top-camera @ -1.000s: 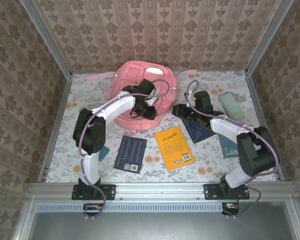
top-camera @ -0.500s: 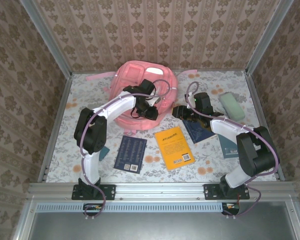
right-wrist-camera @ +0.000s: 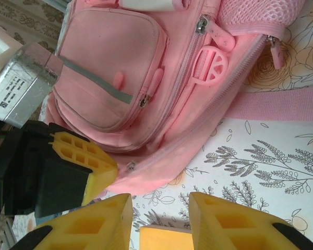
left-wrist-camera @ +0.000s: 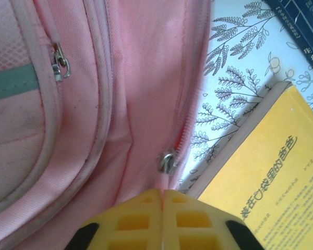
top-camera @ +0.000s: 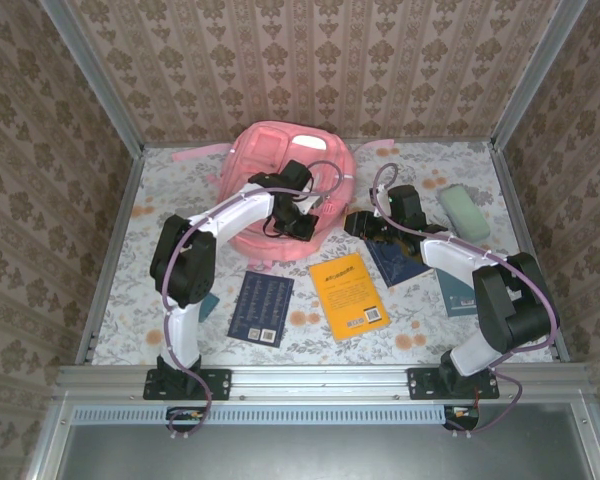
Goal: Pack the student bag
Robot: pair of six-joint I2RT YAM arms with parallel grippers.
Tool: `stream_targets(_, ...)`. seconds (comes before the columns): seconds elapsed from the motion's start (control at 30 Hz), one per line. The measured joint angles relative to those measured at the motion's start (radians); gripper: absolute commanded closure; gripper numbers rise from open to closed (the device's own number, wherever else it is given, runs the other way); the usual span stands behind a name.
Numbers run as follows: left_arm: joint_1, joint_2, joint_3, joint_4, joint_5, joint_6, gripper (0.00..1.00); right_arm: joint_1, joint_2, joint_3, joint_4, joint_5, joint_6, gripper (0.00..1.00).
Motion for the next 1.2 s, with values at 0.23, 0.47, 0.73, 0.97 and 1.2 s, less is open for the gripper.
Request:
stream_targets(0.23,-0.006,0.0,0.0,0.0,-0.021,0.0,0.99,0.034,0.057,0.045,-0.017,0.023,0.027,0.53)
stream_targets(0.47,-0.012,0.0,0.0,0.0,-0.022,0.001,0.82,0.084,0.187,0.171,-0.056,0.071,0.076,0.54)
stream_targets(0.73,-0.025,0.0,-0.001,-0.011,-0.042,0.015,0.83,0.109,0.317,0.294,-0.14,0.111,0.126,0.56)
stream_targets(0.97,-0.055,0.0,-0.002,-0.025,-0.119,0.056,1.0,0.12,0.37,0.341,-0.195,0.142,0.185,0.6)
stream_targets(1.2,-0.107,-0.002,-0.002,-0.024,-0.259,0.08,1.0,0.125,0.406,0.354,-0.194,0.153,0.269,0.94)
